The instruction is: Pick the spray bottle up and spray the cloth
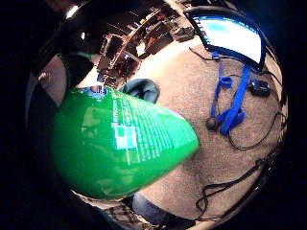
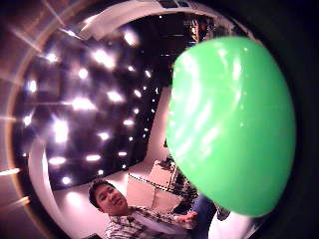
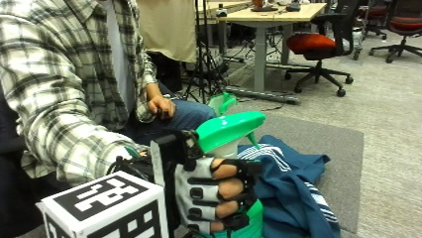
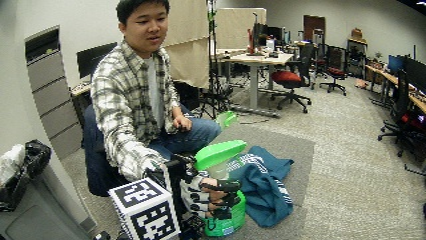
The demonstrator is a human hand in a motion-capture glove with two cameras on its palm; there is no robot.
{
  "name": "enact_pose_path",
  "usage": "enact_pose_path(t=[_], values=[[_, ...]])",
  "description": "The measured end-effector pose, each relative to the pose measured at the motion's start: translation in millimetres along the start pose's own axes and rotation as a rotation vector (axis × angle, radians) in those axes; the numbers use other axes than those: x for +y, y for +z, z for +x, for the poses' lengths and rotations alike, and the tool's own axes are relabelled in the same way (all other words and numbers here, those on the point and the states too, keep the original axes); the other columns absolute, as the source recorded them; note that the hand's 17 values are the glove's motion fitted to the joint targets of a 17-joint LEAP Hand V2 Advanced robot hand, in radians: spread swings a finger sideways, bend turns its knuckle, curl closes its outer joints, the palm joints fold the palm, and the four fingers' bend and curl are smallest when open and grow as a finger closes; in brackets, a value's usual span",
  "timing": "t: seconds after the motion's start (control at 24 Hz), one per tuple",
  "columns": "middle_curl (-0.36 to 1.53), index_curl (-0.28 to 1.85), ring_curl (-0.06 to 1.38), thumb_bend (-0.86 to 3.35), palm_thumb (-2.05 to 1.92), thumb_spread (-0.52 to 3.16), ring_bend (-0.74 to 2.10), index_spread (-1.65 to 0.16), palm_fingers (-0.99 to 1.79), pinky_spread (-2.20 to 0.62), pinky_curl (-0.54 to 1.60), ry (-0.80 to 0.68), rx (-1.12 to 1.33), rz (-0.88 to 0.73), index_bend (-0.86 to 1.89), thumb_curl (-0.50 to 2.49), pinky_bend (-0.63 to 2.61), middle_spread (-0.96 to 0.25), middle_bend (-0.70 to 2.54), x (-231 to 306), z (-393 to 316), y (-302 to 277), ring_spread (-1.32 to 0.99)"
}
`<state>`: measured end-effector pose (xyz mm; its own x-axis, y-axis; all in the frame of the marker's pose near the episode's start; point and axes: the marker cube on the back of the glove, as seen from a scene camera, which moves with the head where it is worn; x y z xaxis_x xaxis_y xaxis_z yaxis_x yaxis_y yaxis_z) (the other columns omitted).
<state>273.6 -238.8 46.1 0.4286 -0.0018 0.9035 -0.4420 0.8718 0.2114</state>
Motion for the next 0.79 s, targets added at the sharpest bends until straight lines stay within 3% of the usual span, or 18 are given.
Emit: enact_pose_path(t=[0.25,0.79], values=[[0.42,0.31,0.34,0.02,1.05,0.72,0.49,-0.26,1.04,0.1,0.23,-0.007,0.039,-0.035,0.31,0.54,0.43,-0.08,0.46,-7,-6,2,-0.11],[0.46,0.42,0.39,-0.02,1.11,0.46,0.48,-0.22,1.24,-0.08,0.28,-0.136,0.06,-0.133,0.31,0.62,0.4,-0.11,0.46,-5,-18,9,-0.17]])
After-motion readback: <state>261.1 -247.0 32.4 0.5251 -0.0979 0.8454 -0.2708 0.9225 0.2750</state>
